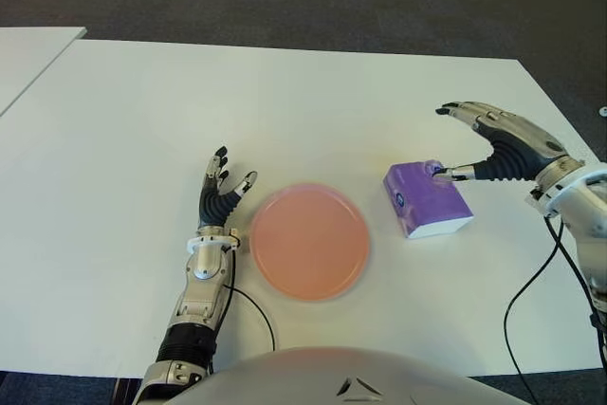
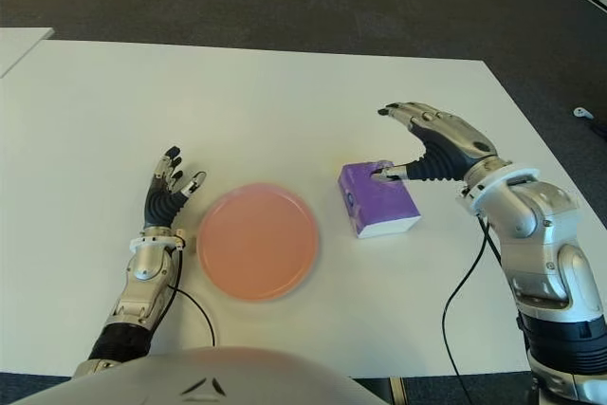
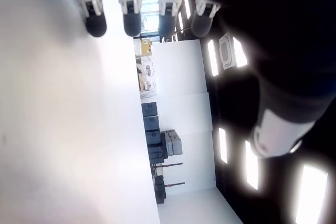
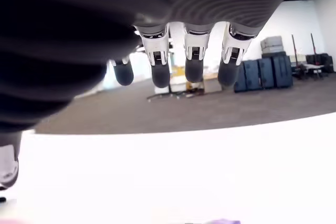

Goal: Put the tissue paper into the plate.

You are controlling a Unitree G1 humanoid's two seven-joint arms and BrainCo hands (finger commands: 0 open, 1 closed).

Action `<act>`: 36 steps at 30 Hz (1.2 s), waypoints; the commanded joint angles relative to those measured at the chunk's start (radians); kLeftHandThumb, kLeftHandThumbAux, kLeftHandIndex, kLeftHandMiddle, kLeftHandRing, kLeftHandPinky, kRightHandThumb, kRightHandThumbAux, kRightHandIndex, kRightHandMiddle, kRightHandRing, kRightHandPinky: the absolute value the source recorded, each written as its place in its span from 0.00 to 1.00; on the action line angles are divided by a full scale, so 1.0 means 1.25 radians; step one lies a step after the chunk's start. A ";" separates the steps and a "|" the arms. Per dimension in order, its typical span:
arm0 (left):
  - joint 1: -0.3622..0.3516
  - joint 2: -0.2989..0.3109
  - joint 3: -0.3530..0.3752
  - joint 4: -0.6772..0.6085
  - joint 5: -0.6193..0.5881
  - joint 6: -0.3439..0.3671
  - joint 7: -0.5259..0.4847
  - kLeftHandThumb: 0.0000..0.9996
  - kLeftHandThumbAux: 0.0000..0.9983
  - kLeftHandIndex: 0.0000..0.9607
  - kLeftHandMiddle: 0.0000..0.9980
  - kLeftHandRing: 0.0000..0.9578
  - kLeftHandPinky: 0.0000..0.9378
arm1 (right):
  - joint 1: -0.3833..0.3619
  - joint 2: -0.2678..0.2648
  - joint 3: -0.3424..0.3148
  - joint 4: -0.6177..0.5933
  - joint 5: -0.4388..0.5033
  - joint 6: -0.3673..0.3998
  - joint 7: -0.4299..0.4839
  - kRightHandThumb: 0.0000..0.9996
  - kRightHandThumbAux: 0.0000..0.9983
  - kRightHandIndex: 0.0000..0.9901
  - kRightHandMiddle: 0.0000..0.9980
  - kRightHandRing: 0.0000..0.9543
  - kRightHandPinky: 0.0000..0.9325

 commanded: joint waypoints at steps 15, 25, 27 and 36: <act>0.022 0.010 0.001 0.027 -0.021 0.034 -0.020 0.00 0.63 0.00 0.00 0.00 0.00 | 0.043 -0.039 0.041 0.098 -0.006 -0.145 0.003 0.08 0.46 0.00 0.00 0.00 0.00; 0.028 0.018 0.006 0.022 -0.035 0.027 -0.032 0.00 0.63 0.00 0.00 0.00 0.00 | 0.052 -0.054 0.053 0.138 0.062 -0.250 0.039 0.04 0.44 0.00 0.00 0.00 0.00; 0.028 0.019 0.007 0.022 -0.038 0.025 -0.034 0.00 0.63 0.00 0.00 0.00 0.00 | 0.054 -0.060 0.055 0.141 0.061 -0.264 0.043 0.03 0.44 0.00 0.00 0.00 0.00; 0.028 0.023 0.011 0.024 -0.041 0.021 -0.035 0.00 0.65 0.00 0.00 0.00 0.00 | 0.055 -0.080 0.065 0.146 0.029 -0.296 0.050 0.03 0.44 0.00 0.00 0.00 0.00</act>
